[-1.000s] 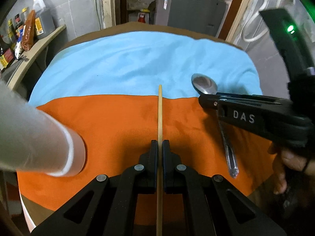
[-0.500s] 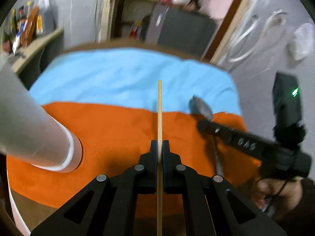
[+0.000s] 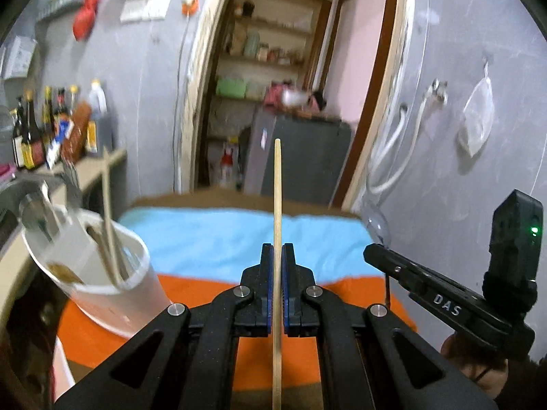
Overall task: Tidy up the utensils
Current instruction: 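Lift the chopstick with the left tool while the right tool lifts the spoon toward the caddy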
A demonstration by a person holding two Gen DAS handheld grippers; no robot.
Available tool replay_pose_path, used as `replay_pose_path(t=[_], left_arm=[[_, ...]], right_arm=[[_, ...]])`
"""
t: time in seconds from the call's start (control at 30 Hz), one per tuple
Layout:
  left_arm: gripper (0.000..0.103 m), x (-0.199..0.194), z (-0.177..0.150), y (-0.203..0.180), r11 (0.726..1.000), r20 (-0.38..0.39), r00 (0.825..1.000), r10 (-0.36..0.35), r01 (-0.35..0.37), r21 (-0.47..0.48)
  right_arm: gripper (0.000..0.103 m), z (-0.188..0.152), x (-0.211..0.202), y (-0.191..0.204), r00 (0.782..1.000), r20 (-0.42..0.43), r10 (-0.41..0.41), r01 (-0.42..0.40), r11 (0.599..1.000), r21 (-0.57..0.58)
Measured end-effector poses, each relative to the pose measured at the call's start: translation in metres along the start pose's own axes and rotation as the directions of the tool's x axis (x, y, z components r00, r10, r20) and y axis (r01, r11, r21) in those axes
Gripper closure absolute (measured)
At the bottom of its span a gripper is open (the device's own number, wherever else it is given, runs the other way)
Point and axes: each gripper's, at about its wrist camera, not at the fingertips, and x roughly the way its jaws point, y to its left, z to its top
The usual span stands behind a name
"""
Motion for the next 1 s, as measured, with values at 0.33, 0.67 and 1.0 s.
replay_pose_path(t=[0.33, 0.67, 1.0], left_arm=[[0.101, -0.050, 0.064, 0.058, 0.998, 0.177, 0.984, 0.023, -0.013, -0.056], [0.101, -0.071, 0.103, 0.191, 0.954, 0.288, 0.957, 0.042, 0.048, -0.296], [0.101, -0.058, 0.076, 0.270, 0.883, 0.333, 0.936, 0.117, 0.055, -0.466]], right_arm=[[0.099, 0.050, -0.017, 0.076, 0.971, 0.210, 0.114, -0.091, 0.989, -0.116], [0.099, 0.074, 0.030, 0.132, 0.898, 0.278, 0.340, -0.339, 0.939, -0.053], [0.099, 0.046, 0.083, 0.154, 0.900, 0.231, 0.369, -0.351, 0.929, -0.116]])
